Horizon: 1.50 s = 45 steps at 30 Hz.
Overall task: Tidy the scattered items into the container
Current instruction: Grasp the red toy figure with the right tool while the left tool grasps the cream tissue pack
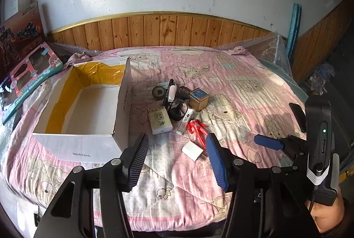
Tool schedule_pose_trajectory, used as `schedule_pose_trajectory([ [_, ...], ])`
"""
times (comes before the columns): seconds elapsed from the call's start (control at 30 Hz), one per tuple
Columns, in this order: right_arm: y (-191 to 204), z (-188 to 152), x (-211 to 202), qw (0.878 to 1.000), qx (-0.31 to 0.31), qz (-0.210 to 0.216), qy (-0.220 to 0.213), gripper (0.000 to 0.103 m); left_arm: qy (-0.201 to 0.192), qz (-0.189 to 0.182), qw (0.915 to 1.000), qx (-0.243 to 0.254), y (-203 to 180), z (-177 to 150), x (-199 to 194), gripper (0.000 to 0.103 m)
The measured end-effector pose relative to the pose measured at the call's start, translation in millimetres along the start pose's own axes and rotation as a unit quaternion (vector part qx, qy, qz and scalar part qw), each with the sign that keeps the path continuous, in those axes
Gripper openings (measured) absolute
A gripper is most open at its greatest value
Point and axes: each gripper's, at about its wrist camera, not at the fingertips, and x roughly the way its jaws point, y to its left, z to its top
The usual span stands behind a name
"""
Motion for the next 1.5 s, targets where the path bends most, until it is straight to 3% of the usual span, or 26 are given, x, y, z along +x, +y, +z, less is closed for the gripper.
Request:
schedule_pose_trajectory([
  [0.03,-1.2,1.0,-1.8,1.000,0.005,0.002,-0.003,0.077,0.002,-0.007,1.0000,-0.005,2.5,-0.6,0.1,0.047],
  [0.1,-3.8,3.2,-2.6,1.000,0.017,0.010,-0.002,0.044,0.009,-0.013,0.9999,-0.006,3.7,-1.2,3.2,0.035],
  [0.2,-5.0,5.3,-2.5,0.999,0.026,0.021,-0.004,0.013,0.017,-0.018,0.9997,-0.001,1.0,-3.6,8.6,0.024],
  [0.37,-1.9,10.1,-2.9,0.999,0.025,0.034,-0.017,0.005,0.011,-0.010,0.9998,0.016,-2.0,-3.0,10.1,0.006],
  [0.53,2.7,16.9,-4.1,0.999,0.019,0.032,-0.022,0.009,0.013,-0.002,0.9998,0.015,-0.7,0.2,13.9,0.004],
  [0.57,2.1,18.3,-4.0,0.999,0.022,0.032,-0.023,0.017,0.018,-0.002,0.9997,0.014,-0.7,0.7,15.6,0.005],
  [0.6,1.2,19.2,-3.7,0.999,0.025,0.034,-0.025,0.041,0.021,0.000,0.9997,0.014,-0.7,0.4,17.1,0.010],
  [0.63,0.3,19.4,-2.8,0.999,0.027,0.038,-0.027,0.050,0.024,0.004,0.9996,0.014,-0.8,0.0,18.3,0.015],
  [0.67,-0.5,19.2,-1.2,0.998,0.031,0.040,-0.027,0.054,0.023,0.009,0.9996,0.014,-0.2,-0.5,19.1,0.034],
  [0.7,-1.4,18.9,1.4,0.998,0.033,0.042,-0.024,0.054,0.021,0.011,0.9996,0.014,0.2,-0.9,19.3,0.048],
  [0.83,-5.1,16.2,15.4,0.998,0.042,0.055,-0.004,0.054,0.022,0.011,0.9996,0.012,1.3,0.3,22.8,0.058],
  [1.5,-34.6,18.4,93.4,0.994,0.063,0.054,0.066,0.054,0.083,0.003,0.9963,-0.020,25.7,11.4,103.5,0.058],
])
